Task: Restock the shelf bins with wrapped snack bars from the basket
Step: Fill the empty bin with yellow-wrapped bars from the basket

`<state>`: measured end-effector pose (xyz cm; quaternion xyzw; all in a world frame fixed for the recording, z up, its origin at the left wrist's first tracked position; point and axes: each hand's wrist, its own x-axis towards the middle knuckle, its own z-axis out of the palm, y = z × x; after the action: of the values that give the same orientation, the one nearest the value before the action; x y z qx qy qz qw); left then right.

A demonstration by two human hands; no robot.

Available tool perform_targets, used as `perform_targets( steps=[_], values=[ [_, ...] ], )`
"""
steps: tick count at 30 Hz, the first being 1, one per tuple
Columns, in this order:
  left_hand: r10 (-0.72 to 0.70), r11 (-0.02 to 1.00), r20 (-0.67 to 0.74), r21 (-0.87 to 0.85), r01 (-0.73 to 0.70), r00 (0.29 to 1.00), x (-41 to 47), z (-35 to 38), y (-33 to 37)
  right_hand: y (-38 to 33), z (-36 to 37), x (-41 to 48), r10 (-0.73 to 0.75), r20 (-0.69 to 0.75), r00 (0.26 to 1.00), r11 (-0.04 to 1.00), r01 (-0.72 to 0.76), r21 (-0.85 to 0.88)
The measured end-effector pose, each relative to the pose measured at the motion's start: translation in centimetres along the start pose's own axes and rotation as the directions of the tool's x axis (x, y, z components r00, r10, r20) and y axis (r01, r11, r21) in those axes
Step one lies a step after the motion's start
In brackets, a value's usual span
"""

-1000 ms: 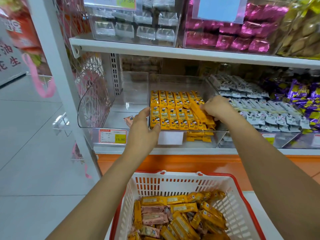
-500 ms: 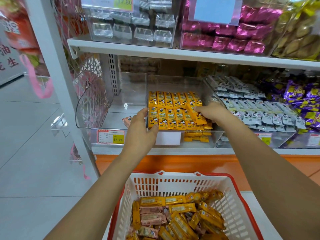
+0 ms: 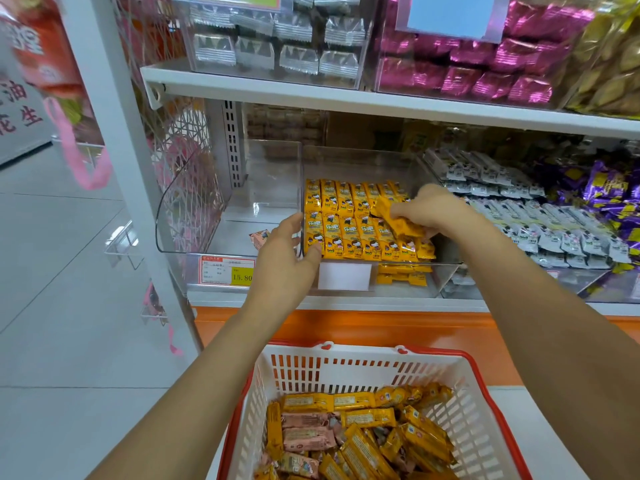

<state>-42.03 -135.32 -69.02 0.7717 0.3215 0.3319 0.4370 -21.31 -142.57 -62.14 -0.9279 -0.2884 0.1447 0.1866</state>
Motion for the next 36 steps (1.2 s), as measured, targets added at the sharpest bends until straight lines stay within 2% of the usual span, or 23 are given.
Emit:
perform_targets(
  steps=[4, 12, 17, 21, 24, 27, 31, 33, 35, 36],
  values=[
    [0.005, 1.0, -0.014, -0.001, -0.005, 1.0, 0.2, -0.4, -0.4, -2.2, 0.0, 2.0, -0.021, -0.047, 0.999, 0.979, 0.03, 0.201],
    [0.088, 0.995, -0.055, 0.047, -0.086, 0.995, 1.1, -0.6, -2.1, -7.6, 5.0, 6.4, -0.035, -0.049, 0.998, 0.953, 0.049, 0.301],
    [0.117, 0.993, -0.061, 0.029, -0.116, 0.991, 1.6, -0.6, -2.6, -10.7, 7.4, 7.6, -0.057, -0.024, 0.998, 0.858, 0.062, 0.509],
    [0.154, 0.985, -0.048, 0.08, -0.15, 0.987, 1.7, -0.8, -3.1, -10.4, 8.2, 7.8, -0.026, -0.055, 0.998, 0.902, 0.047, 0.429],
    [0.153, 0.986, -0.03, 0.074, -0.151, 0.988, 1.3, -1.0, -3.0, -9.5, 7.9, 7.0, -0.045, -0.075, 0.996, 0.897, 0.073, 0.435],
    [0.207, 0.975, -0.005, 0.078, -0.206, 0.978, 0.4, -1.4, -3.1, -8.6, 6.8, 4.8, -0.16, -0.136, 0.978, 0.889, 0.203, 0.411],
    [0.347, 0.93, -0.014, 0.133, -0.342, 0.938, -1.7, -2.0, -3.4, -6.5, 5.6, -1.5, -0.321, -0.27, 0.908, 0.846, 0.403, 0.35],
    [0.343, 0.916, 0.075, 0.195, -0.352, 0.936, -3.3, -2.3, -3.8, -4.8, 5.9, -4.5, -0.397, -0.245, 0.885, 0.827, 0.46, 0.322],
    [0.259, 0.883, 0.266, 0.325, -0.339, 0.929, -5.0, -2.5, -4.6, -2.6, 6.9, -6.9, -0.44, -0.19, 0.878, 0.807, 0.479, 0.346],
    [0.193, 0.833, 0.364, 0.429, -0.348, 0.911, -5.9, -2.5, -5.3, -1.4, 7.7, -7.9, -0.445, -0.156, 0.882, 0.806, 0.47, 0.359]
  ],
)
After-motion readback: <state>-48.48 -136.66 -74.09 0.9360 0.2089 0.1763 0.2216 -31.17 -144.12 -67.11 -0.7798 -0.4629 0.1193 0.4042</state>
